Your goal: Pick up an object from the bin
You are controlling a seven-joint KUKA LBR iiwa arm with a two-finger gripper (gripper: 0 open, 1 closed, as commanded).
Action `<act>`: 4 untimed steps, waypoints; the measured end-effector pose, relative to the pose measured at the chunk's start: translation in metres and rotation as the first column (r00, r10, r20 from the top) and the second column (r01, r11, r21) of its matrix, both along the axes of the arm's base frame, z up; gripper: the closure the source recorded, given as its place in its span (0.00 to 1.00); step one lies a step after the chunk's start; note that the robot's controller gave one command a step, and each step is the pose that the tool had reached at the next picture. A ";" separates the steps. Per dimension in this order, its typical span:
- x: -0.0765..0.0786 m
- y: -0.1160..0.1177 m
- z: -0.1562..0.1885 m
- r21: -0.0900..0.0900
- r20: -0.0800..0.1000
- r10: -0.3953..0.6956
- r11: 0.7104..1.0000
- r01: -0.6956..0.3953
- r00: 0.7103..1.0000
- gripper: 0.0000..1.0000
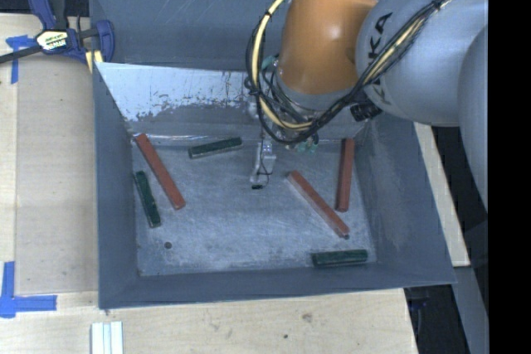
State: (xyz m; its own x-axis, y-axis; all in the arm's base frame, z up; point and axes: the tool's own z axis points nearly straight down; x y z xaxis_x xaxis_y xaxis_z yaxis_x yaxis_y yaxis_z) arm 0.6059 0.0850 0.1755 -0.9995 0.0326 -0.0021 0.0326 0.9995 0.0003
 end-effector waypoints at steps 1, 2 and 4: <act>-0.004 0.008 -0.057 0.000 0.006 0.079 0.997 -0.079 0.997 0.00; 0.006 0.012 -0.093 0.001 0.001 -0.131 0.991 0.131 0.991 0.00; 0.017 0.034 -0.094 -0.001 0.003 0.048 0.999 -0.048 0.999 0.00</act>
Offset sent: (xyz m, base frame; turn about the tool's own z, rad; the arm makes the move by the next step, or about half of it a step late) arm 0.0120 0.0150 -0.1051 0.1855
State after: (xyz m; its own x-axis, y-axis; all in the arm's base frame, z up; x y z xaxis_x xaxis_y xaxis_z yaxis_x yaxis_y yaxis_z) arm 0.6224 0.1195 0.0811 -0.9999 -0.0154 -0.0053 -0.0154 0.9999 -0.0008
